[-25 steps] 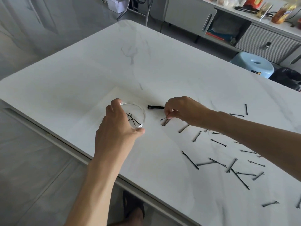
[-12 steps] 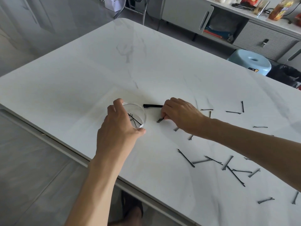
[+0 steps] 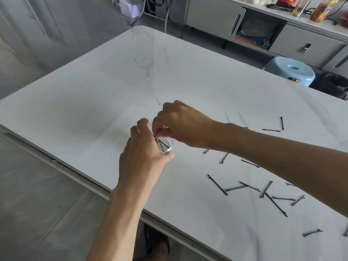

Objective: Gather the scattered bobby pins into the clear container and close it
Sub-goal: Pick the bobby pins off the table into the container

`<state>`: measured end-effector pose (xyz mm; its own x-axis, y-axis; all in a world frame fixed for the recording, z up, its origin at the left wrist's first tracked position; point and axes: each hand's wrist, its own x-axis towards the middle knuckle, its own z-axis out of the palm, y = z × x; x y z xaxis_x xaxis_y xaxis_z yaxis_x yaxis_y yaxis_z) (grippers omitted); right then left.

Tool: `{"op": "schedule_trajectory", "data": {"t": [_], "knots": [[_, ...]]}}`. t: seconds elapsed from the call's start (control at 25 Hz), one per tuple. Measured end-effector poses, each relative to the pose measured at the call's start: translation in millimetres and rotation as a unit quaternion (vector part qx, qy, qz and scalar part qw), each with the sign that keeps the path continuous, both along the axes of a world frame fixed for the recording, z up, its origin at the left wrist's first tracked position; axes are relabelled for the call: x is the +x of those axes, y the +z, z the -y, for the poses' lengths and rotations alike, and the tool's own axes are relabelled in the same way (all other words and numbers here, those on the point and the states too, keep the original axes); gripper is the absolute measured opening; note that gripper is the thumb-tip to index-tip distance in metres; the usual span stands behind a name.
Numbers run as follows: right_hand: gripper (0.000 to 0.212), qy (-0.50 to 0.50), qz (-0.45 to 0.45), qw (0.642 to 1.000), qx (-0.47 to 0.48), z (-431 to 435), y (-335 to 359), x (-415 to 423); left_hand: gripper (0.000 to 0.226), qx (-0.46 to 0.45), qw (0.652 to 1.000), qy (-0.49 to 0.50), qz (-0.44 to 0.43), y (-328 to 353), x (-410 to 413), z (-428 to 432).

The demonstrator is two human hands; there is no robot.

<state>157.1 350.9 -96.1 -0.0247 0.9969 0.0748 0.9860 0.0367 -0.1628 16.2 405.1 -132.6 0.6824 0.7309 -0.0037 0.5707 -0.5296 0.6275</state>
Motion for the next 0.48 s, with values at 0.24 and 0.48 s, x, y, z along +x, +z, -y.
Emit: {"op": "schedule_trajectory", "data": {"t": [0.24, 0.48], "knots": [[0.013, -0.261, -0.202, 0.944, 0.005, 4.4, -16.6, 46.4, 0.081, 0.007, 1.000, 0.002, -0.011, -0.7, 0.1, -0.2], [0.005, -0.246, -0.124, 0.959, -0.066, 10.0, -46.3, 50.6, 0.084, 0.004, 1.000, -0.002, -0.014, -1.5, 0.4, -1.6]]}}
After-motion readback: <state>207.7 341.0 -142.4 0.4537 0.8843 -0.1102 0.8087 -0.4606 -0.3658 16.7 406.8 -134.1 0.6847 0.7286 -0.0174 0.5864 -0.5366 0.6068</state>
